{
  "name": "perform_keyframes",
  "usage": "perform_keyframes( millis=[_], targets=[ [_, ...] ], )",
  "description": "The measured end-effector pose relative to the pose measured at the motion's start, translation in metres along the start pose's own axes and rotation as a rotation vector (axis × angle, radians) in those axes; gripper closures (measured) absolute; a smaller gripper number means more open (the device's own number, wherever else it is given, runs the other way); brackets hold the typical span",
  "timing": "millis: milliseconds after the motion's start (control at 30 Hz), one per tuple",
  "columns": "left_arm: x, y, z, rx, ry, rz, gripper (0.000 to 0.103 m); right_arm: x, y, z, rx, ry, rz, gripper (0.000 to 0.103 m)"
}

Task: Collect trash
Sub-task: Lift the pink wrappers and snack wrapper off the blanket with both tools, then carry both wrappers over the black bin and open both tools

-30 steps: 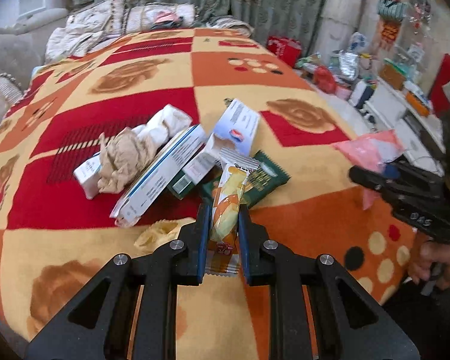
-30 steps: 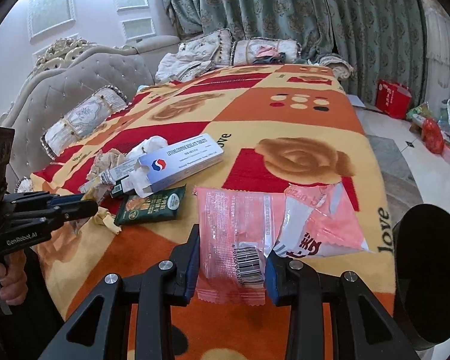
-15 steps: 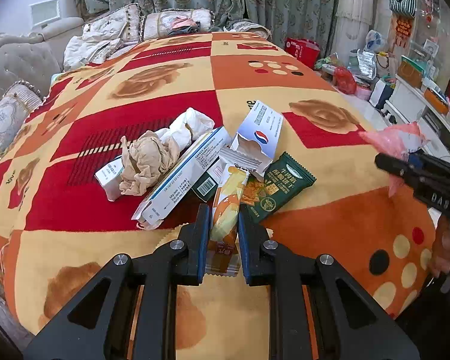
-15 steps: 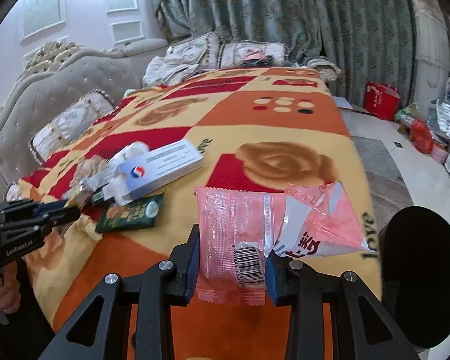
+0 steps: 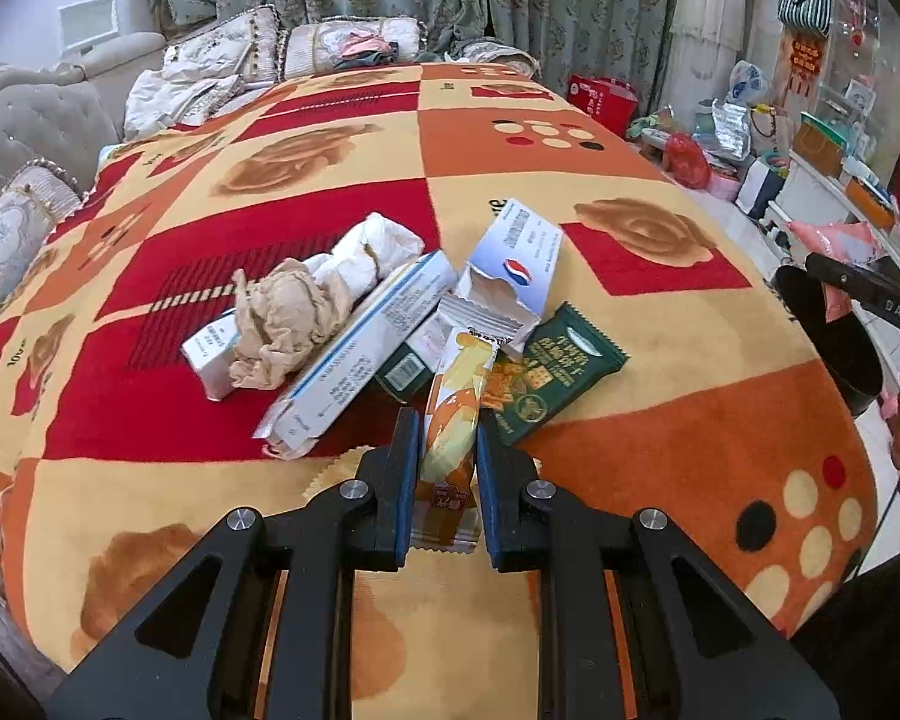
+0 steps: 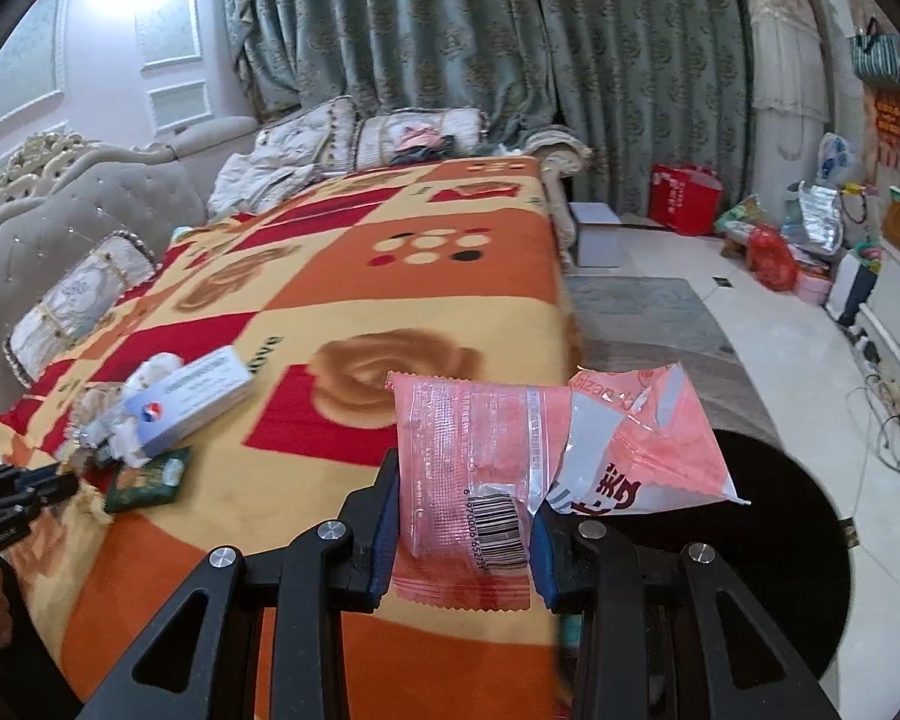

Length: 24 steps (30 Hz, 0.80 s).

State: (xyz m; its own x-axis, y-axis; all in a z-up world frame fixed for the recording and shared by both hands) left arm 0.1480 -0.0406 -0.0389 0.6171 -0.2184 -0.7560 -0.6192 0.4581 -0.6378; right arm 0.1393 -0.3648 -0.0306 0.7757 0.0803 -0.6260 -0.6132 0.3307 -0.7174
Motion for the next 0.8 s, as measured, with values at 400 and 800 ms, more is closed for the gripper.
perform_keyframes(
  millis=[400,800],
  targets=[
    [-0.001,-0.073,-0.111,0.166,0.228,-0.075,0.087,-0.007,-0.009,-0.105,0.18,0.129,0.0,0.069],
    [0.05,-0.146,-0.269,0.379,0.432,-0.038,0.087,-0.004,-0.003,-0.154,0.326,0.18,0.052,0.068]
  ],
)
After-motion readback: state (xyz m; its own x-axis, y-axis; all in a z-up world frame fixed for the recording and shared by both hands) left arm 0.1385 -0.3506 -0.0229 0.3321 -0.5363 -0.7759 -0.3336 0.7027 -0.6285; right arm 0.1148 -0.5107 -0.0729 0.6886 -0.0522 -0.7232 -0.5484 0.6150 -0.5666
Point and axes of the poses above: each gripper's, at about its wrist camera, not at the fingertips, and x roughly the way its jaws point, z to its left, y to its underside, the point moved 4 cm from there along x, roughly the way its jaws point, and after that the axes turned 14 degrees about x, right-handed, at the moved point
